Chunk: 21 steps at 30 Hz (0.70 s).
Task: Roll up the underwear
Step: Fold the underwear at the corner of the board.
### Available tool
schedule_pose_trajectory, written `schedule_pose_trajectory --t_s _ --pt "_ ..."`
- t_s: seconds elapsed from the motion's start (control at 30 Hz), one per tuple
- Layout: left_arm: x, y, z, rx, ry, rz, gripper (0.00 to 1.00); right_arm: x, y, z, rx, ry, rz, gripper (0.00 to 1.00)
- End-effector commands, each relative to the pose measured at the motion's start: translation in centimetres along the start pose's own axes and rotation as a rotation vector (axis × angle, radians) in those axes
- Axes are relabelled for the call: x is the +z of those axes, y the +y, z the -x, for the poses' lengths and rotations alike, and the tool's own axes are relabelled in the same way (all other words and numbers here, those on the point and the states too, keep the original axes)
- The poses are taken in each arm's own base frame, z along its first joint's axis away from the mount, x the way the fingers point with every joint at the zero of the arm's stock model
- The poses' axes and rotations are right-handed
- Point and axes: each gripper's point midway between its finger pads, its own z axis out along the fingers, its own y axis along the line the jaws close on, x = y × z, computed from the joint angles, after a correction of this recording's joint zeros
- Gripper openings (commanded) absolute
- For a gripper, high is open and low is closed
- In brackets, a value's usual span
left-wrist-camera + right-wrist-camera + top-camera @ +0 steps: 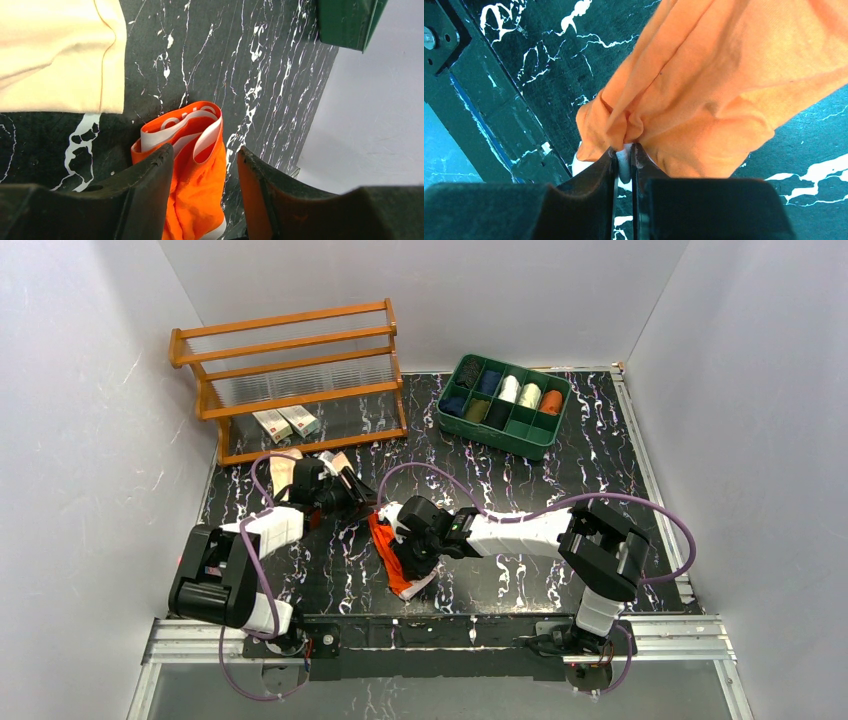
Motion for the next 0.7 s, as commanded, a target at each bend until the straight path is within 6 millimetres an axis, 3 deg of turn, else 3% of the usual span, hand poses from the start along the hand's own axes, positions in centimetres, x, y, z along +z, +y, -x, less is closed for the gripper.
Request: schedule_pose_trajectory --t_s 0.0,0.23,0.43,0.57,0.67 --pt "0.4 -0.8 0.0 0.041 0.014 -0.010 0.46 0.0 0.2 0.7 -0.012 -0.027 -0.005 0.21" --pt "1.1 -1.1 -0.8 0.064 0.047 -0.014 0.30 0.0 0.1 0.6 -0.012 -0.024 -0.010 0.21" --pt "0.4 -1.9 -0.1 0.091 0.022 -0.012 0.08 0.0 -0.1 0.6 -0.010 -0.026 -0.020 0.21" --pt "-0.5 -3.1 0.1 0.091 0.005 -0.036 0.00 -0.5 -0.5 0.7 -0.002 -0.037 -0.048 0.21" --pt "-1.2 -3.6 0.1 0.087 0.001 -0.036 0.00 -1.5 -0.4 1.1 0.002 -0.082 -0.056 0.22"
